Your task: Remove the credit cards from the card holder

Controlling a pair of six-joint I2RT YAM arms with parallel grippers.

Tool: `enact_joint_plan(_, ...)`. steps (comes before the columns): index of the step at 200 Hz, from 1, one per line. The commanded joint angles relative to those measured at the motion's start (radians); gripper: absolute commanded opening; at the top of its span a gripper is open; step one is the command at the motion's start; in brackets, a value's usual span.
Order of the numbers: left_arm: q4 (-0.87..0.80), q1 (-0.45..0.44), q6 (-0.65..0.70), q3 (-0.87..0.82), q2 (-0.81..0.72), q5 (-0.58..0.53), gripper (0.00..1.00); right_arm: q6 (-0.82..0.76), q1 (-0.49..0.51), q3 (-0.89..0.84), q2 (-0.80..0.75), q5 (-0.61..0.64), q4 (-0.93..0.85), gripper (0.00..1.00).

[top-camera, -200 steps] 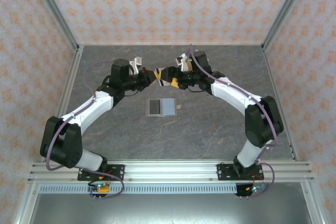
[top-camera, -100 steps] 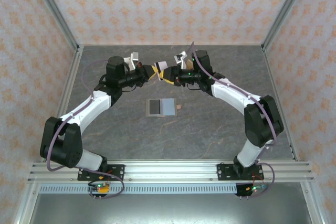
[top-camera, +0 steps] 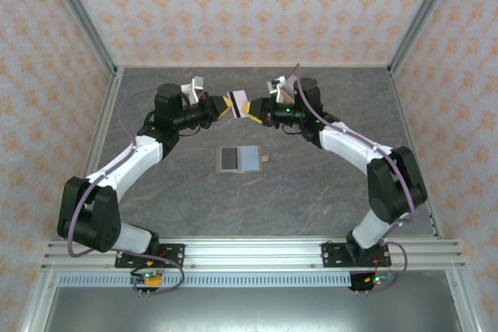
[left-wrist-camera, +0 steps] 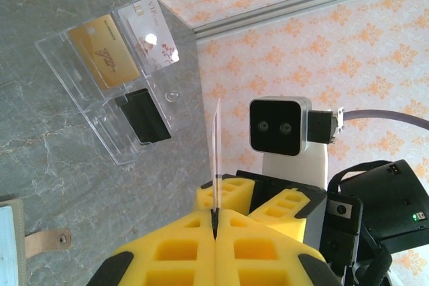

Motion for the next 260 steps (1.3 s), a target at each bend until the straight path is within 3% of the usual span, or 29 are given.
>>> enact_joint_plan(1, -0.006, 0.007, 0.014, -0.008, -0.024, 0.015, 0.0, 0.005, 0.0, -0.011, -0.043, 0.016, 0.053, 0.11)
enact_joint_plan(9, -0.026, 0.007, 0.022, -0.003, -0.024, 0.01, 0.0, -0.026, -0.001, 0.003, -0.047, 0.027, 0.001, 0.02)
enact_joint_plan(14, -0.058, 0.007, 0.034, 0.004, -0.023, 0.0, 0.07, -0.057, -0.002, 0.014, -0.047, 0.039, -0.039, 0.0)
enact_joint_plan(35, -0.251, 0.008, 0.123, 0.041, -0.034, -0.098, 0.53, -0.212, -0.002, 0.061, -0.056, 0.138, -0.216, 0.0)
enact_joint_plan(45, -0.347, 0.009, 0.168, 0.056, -0.04, -0.174, 0.69, -0.302, -0.001, 0.097, -0.051, 0.207, -0.316, 0.0)
enact_joint_plan(62, -0.482, 0.008, 0.234, 0.076, -0.047, -0.303, 0.84, -0.487, -0.001, 0.18, -0.031, 0.364, -0.499, 0.0)
enact_joint_plan(90, -0.592, 0.009, 0.306, 0.084, -0.045, -0.419, 0.98, -0.715, -0.01, 0.287, 0.032, 0.603, -0.637, 0.0)
enact_joint_plan(107, -0.648, 0.008, 0.345, 0.093, -0.039, -0.477, 1.0, -0.831, -0.037, 0.351, 0.086, 0.683, -0.665, 0.0)
enact_joint_plan(154, -0.719, 0.009, 0.375, 0.097, -0.024, -0.552, 1.0, -1.053, -0.168, 0.584, 0.278, 0.737, -0.83, 0.0)
enact_joint_plan(203, -0.712, 0.008, 0.367, 0.093, 0.02, -0.53, 1.0, -1.141, -0.281, 0.758, 0.399, 0.658, -0.942, 0.0)
enact_joint_plan(260, -0.752, 0.008, 0.413, 0.119, 0.037, -0.535, 1.0, -1.229, -0.301, 0.855, 0.481, 0.563, -1.024, 0.0)
